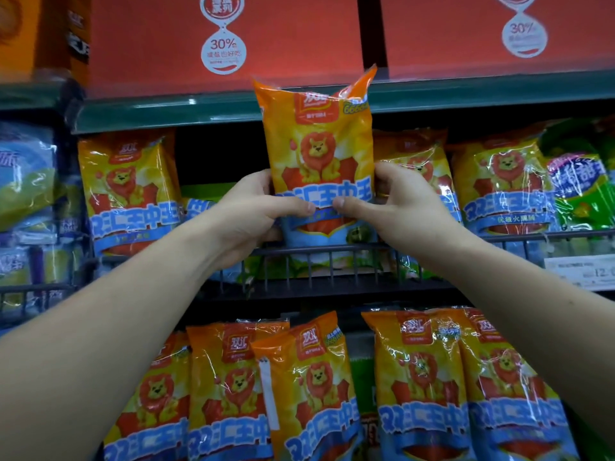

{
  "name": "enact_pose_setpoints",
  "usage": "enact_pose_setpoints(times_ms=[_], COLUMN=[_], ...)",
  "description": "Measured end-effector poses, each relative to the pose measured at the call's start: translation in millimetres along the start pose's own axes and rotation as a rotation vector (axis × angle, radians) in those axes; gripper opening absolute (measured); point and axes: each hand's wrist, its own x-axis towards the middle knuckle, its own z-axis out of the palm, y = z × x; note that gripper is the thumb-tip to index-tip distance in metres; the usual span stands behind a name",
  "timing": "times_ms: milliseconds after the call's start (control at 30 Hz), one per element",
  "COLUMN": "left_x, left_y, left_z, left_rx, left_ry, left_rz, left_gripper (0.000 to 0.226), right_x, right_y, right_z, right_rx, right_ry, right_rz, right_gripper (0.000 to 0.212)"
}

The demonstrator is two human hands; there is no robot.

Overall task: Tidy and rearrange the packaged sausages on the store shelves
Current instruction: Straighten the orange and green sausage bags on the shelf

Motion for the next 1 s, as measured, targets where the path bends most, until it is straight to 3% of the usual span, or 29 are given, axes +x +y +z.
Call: enact_pose_setpoints(times_ms=[200, 400, 600, 800, 1000], left_x=[5, 14, 26, 31, 32], left_y=[-2, -2, -2, -3, -8], left_z=[0, 3, 3, 8, 14], left_rx=[0.108, 0.180, 0.109, 0.060, 0.082], left_ry=[-0.016, 0.005, 0.014, -0.046, -0.047], left_rz=[-0.072, -0.170, -0.297, -0.325, -0.256], left_gripper=[0.032, 0.035, 0.040, 0.033, 0.020], right_x=[-4, -10, -5, -2, -3], right_y=[5, 10, 15, 27, 33], right_z=[-1, 3, 1, 1, 5], right_rx=[-0.066, -0.142, -0.272, -0.407, -0.648], right_ry=[-0.011, 0.111, 0.283, 0.181, 0.212], right_rz=[0.059, -0.068, -0.190, -0.237, -0.299], right_gripper=[0.061, 0.064, 0.056, 0.044, 0.041])
